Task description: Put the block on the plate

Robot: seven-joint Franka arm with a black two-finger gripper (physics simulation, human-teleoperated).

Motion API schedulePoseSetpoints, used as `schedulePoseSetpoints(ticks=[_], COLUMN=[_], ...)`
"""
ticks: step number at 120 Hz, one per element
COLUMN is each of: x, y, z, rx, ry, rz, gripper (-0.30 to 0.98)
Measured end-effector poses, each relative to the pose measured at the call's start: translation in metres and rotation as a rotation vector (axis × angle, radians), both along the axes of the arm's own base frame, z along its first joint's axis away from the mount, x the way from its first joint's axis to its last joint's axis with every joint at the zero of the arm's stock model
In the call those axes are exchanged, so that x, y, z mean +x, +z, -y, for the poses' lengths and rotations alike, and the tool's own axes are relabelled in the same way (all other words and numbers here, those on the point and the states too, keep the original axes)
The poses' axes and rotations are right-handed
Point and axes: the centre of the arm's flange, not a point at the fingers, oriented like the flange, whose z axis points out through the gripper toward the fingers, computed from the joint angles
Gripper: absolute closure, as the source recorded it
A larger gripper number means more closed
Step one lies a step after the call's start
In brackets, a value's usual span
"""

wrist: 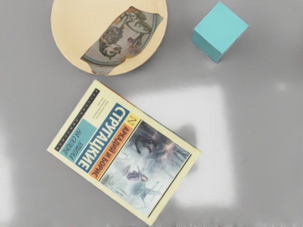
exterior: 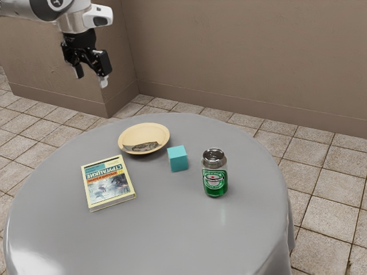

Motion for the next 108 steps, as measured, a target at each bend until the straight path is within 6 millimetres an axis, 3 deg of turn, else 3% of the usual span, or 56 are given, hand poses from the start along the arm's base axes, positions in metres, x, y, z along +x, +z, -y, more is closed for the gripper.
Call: schedulePoseSetpoints(ticks=[24,40,54,108], x=[0.003,0.010,0.025,0.088], y=[-0.008,-0.021,-0.049,-0.162], z=[0.012,0.039,0.066,0.102], rx=[0.011,0.037,0.050,0.036], ry=[-0.014,-0.065,-0.121,-0.297], rz=[-0.018,-0.025,-0.042,-0.078], gripper=[0.00,0.00,0.00,0.00])
